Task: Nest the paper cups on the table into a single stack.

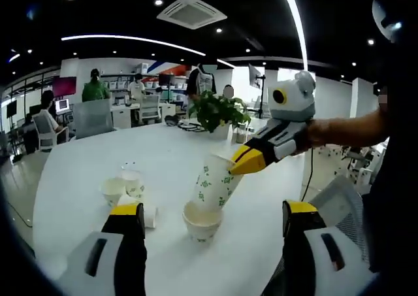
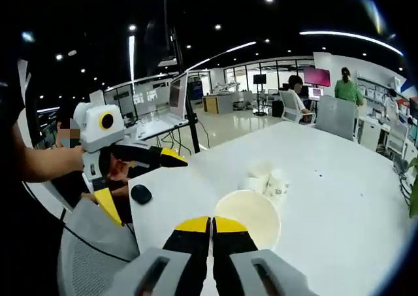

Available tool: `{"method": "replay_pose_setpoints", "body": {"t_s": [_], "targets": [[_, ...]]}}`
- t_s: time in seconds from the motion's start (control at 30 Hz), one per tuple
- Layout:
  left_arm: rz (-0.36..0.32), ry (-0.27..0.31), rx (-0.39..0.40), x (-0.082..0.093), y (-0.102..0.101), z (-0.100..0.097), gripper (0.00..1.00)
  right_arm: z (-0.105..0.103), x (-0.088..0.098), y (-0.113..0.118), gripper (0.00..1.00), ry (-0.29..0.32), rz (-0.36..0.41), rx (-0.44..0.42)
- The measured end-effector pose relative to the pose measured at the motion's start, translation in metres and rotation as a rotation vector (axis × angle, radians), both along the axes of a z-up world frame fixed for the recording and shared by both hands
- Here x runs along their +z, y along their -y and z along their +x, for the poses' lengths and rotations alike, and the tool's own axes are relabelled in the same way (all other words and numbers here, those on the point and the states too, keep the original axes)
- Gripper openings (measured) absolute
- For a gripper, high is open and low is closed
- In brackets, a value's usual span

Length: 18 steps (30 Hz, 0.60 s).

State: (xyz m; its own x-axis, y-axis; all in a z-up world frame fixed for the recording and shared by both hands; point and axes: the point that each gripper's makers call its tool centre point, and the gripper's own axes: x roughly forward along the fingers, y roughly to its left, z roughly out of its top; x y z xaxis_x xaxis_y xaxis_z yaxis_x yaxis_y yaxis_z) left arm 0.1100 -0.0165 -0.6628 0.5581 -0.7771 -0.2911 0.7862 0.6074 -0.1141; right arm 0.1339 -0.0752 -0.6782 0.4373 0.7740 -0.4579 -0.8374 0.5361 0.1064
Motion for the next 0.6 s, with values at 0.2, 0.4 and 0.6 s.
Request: {"method": "replay_pose_setpoints", "body": {"t_s": [0.2, 0.4, 0.6], "targets": [[0.011, -0.007, 0.009, -0.006, -0.002, -0.006, 0.85, 0.007, -0.019, -0.003, 0.0, -0.012, -0.067, 0.027], [-0.003, -0.015, 0.024, -0.004, -0.003, -0.009, 0.84, 0.01, -0.032, -0.011, 0.0, -0.017, -0.108, 0.074], [-0.01, -0.012, 0.036, -0.003, -0.005, -0.009, 0.83, 0.006, -0.05, -0.02, 0.0, -0.014, -0.181, 0.134]]}}
